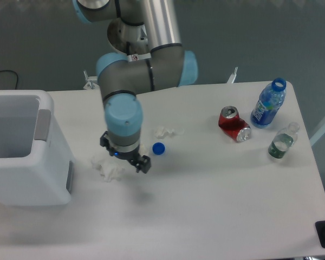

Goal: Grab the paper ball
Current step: 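Move the gripper from beside the bottles over the crumpled white paper ball, then lower the gripper onto the paper ball and close the fingers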

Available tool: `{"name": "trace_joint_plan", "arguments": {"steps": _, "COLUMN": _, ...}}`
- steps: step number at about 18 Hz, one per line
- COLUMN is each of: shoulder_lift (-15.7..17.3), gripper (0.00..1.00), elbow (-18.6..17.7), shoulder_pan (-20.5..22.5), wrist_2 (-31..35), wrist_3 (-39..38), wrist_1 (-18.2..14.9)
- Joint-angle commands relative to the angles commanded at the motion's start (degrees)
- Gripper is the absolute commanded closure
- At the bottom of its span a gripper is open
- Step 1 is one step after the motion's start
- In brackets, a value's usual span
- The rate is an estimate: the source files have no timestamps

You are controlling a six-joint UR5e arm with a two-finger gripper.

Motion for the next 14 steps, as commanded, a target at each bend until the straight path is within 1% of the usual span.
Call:
{"name": "trace_joint_plan", "arguments": {"steps": 3, "shoulder_lift": -1.2, "gripper": 0.01, "elbow": 0.0, "shoulder_pan": -0.2, "wrist_2": -0.4, "wrist_3": 0.9, "wrist_1": 0.1}}
{"name": "trace_joint_plan", "arguments": {"steps": 5, "shoulder_lift": -1.8, "gripper": 0.05, "elbow": 0.1, "shoulder_pan": -0.6, "wrist_2": -0.4, "wrist_3": 0.9, "wrist_1": 0.3}}
{"name": "trace_joint_plan", "arguments": {"steps": 11, "shoulder_lift": -4.1, "gripper": 0.05, "elbow": 0.7, "shoulder_pan": -1.7, "wrist_2": -0.3, "wrist_3": 0.6, "wrist_1": 0.5}}
{"name": "trace_joint_plan", "arguments": {"steps": 14, "shoulder_lift": -5.0, "gripper": 0.06, "elbow": 0.7, "shoulder_pan": -2.1, "wrist_2": -0.2, "wrist_3": 0.3, "wrist_1": 1.2}}
